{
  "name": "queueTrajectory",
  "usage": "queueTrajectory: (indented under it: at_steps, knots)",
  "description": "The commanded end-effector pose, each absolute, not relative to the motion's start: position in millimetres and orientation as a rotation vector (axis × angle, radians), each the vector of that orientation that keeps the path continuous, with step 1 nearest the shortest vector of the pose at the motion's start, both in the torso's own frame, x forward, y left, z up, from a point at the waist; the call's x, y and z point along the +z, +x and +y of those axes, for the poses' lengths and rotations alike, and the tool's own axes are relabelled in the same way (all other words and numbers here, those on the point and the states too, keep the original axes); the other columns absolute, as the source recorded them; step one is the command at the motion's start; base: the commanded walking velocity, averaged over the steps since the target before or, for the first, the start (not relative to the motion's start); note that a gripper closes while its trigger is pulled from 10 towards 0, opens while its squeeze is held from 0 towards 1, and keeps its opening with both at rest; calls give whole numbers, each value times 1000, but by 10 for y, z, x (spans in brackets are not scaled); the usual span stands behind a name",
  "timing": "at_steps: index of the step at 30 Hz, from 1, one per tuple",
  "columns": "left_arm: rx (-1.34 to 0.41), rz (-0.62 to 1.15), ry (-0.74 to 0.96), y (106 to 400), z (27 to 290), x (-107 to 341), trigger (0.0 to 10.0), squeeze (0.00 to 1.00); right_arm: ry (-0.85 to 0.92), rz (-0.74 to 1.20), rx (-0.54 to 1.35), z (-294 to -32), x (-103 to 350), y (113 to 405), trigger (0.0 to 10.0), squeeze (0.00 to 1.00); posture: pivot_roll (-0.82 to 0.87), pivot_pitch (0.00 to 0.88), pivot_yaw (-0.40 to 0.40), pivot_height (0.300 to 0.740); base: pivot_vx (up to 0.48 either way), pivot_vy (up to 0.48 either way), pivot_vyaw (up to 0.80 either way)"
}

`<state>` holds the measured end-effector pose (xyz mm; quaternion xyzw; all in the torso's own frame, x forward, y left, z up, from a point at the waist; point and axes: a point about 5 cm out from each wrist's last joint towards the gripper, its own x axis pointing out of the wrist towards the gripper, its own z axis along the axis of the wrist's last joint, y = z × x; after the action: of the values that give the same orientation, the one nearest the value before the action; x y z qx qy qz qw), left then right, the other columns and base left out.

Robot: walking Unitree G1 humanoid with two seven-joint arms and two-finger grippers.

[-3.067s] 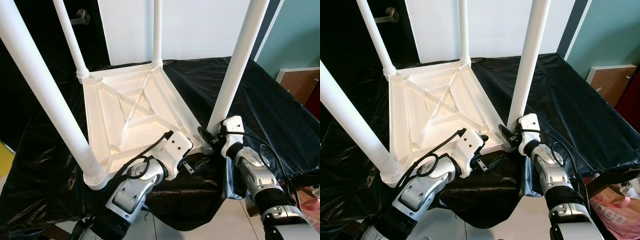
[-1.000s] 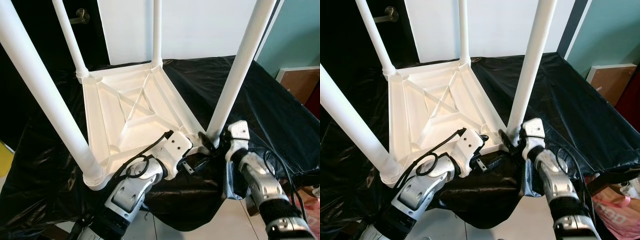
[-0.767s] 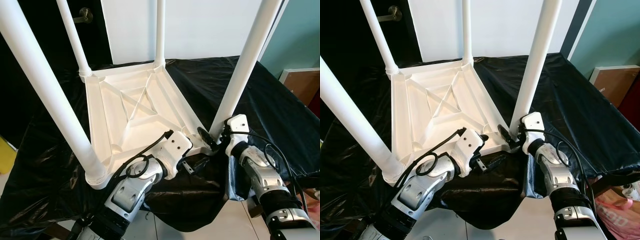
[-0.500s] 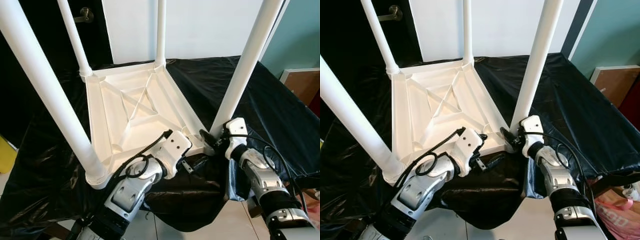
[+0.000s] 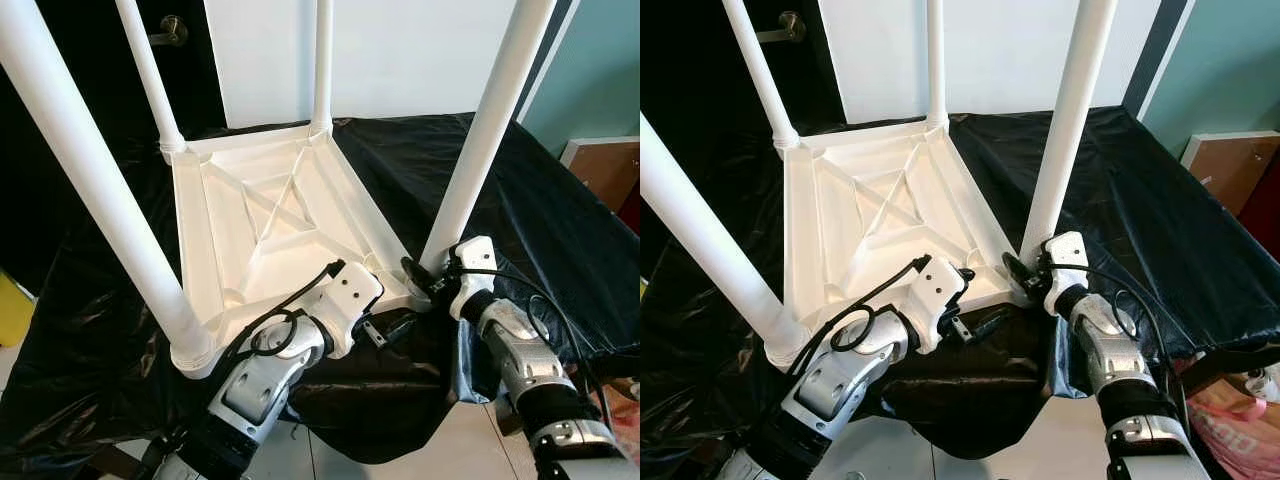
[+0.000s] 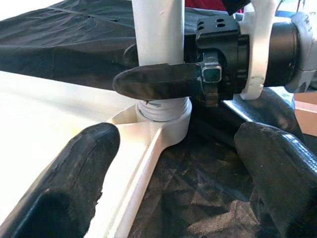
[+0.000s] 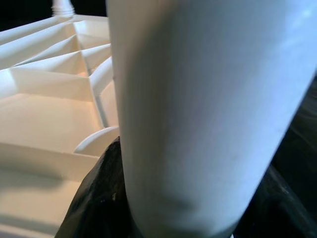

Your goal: Building children table

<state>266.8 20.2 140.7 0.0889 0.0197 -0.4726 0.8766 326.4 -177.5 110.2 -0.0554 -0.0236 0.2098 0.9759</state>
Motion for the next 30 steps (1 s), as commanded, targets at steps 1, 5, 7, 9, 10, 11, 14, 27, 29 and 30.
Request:
queueTrajectory:
  at_steps: [1,5,7,9,10,11,14,27,29,30]
  knots:
    - [-1031,51,197,2635,170,1386,10000,0,-132,-3,346,-1847,1026,3240,10000,0,-134,35,-39,740,0,0,0]
    - [-1033,52,196,2632,163,1383,10000,0,-117,-5,263,-1840,1019,3227,10000,0,-136,33,-39,740,0,0,0]
    - [-1035,52,195,2628,159,1380,10000,0,-101,-5,183,-1838,1010,3213,10000,0,-136,33,-39,740,0,0,0]
    - [-1036,52,194,2627,158,1379,10000,0,-96,-5,151,-1841,1006,3208,10000,0,-136,33,-39,740,0,0,0]
    - [-1037,52,194,2626,157,1378,10000,0,-88,-5,109,-1832,996,3198,10000,0,-135,31,-40,740,0,0,0]
    - [-1038,53,195,2624,156,1377,10000,0,-79,-5,59,-1819,984,3188,10000,0,-135,30,-40,740,0,0,0]
    - [-1040,52,196,2620,154,1376,10000,0,-60,4,-36,-1778,952,3170,10000,0,-133,29,-42,740,0,0,0]
    - [-1046,53,195,2603,138,1372,10000,0,-1,24,-137,-1506,925,3130,10000,0,-132,21,-45,740,0,0,0]
    - [-1046,52,195,2604,138,1373,10000,0,-3,26,-142,-1507,923,3127,10000,0,-131,20,-45,740,0,0,0]
    - [-1045,51,196,2603,138,1374,10000,0,-3,24,-142,-1485,927,3122,10000,0,-131,20,-45,740,0,0,0]
